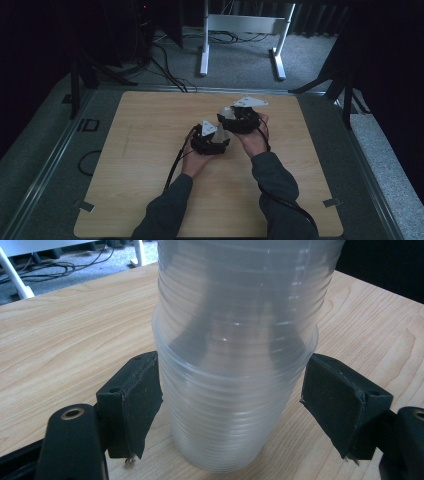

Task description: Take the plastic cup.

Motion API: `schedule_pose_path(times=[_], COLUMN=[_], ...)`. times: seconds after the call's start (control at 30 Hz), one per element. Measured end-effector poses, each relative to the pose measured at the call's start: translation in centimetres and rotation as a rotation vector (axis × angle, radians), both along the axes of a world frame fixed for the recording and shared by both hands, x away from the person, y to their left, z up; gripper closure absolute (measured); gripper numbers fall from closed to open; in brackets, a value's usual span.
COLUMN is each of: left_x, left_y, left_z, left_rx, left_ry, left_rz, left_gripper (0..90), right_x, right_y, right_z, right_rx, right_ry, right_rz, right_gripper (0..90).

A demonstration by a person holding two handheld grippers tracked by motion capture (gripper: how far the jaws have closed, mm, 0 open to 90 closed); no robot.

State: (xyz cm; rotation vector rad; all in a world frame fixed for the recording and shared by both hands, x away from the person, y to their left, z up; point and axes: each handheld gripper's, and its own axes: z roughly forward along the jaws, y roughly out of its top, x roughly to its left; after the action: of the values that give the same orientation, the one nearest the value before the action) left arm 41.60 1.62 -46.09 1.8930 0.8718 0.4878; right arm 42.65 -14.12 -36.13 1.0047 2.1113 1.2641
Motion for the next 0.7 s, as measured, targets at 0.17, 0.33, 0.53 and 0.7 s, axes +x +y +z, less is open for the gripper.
schedule_pose_path(times=[0.17, 0.33, 0.53, 0.7], left_x=[0.06, 0.31, 0.48, 0.41], left_y=[-0.05, -0.24, -0.45, -0.5], left_z=[0.13, -0.04, -0.26, -0.29], left_rx=[-0.021, -0.031, -0.023, -0.004], left_ry=[-0.015, -0.019, -0.032, -0.047], left_rz=[0.003, 0.005, 0.019, 0.028], left_gripper=[22.7, 21.1, 20.5, 20.9], right_x=[-0.02, 0.0, 0.06, 0.1], right_y=[0.08, 0.11, 0.12, 0.06], right_z=[0.08, -0.02, -0.09, -0.1], right_rx=[0.003, 0.005, 0.015, 0.022], right_ry=[0.002, 0.006, 0.02, 0.025], right_rz=[0.001, 0.0, 0.003, 0.006], right_gripper=[39.1, 39.3, 39.5, 39.5])
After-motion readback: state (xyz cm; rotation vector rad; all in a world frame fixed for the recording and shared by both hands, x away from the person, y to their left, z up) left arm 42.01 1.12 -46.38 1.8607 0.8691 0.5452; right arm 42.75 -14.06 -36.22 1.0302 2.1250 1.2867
